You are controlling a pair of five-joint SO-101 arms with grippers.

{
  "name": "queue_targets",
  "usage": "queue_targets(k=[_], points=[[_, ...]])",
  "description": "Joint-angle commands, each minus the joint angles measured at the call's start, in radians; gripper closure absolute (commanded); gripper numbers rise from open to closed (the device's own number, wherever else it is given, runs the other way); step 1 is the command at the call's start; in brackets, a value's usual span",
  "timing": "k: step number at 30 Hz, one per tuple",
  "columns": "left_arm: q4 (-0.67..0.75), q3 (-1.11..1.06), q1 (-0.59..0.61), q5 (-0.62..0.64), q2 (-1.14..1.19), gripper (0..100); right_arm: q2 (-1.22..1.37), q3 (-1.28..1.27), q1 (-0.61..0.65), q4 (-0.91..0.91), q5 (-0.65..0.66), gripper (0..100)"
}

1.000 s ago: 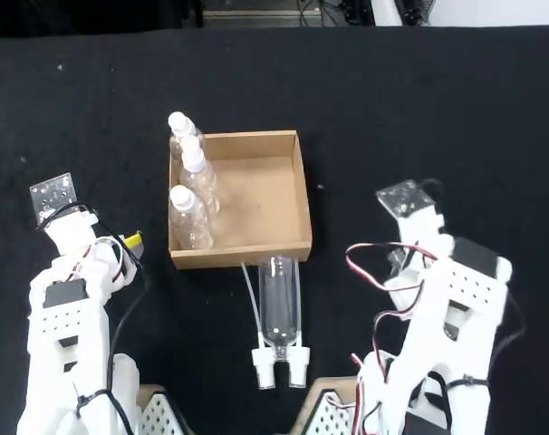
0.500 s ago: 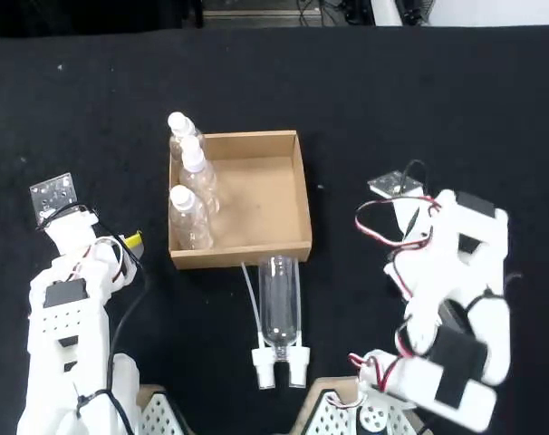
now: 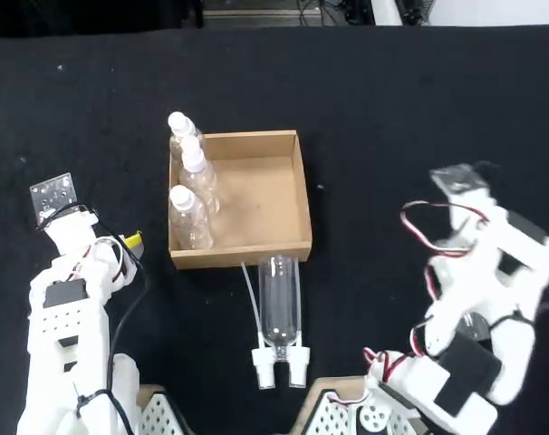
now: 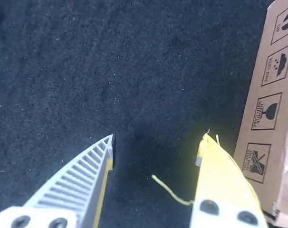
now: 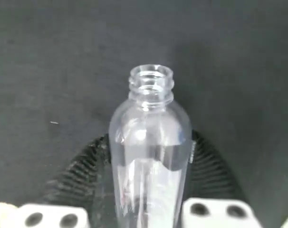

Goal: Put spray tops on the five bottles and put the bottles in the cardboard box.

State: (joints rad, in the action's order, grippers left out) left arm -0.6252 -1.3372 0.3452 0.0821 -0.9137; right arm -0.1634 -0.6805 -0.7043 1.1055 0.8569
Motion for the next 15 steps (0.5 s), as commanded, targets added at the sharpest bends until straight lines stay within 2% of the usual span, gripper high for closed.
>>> queue_targets(k=[1,6,13,15], points=[[0.017,0.010,0.001,0.000,-0.006,74,-0.058,0.024,-0.089,-0.031,-0.152,85.2],[0.014,0.010,-0.001,0.000,-0.006,74,-0.054,0.018,-0.098,-0.044,-0.293,81.5],[0.011,0.010,0.007,0.000,-0.006,74,-0.028,0.024,-0.009,-0.021,-0.295,78.4],[0.011,0.010,0.007,0.000,-0.006,74,-0.016,0.024,0.012,-0.021,-0.293,74.2]])
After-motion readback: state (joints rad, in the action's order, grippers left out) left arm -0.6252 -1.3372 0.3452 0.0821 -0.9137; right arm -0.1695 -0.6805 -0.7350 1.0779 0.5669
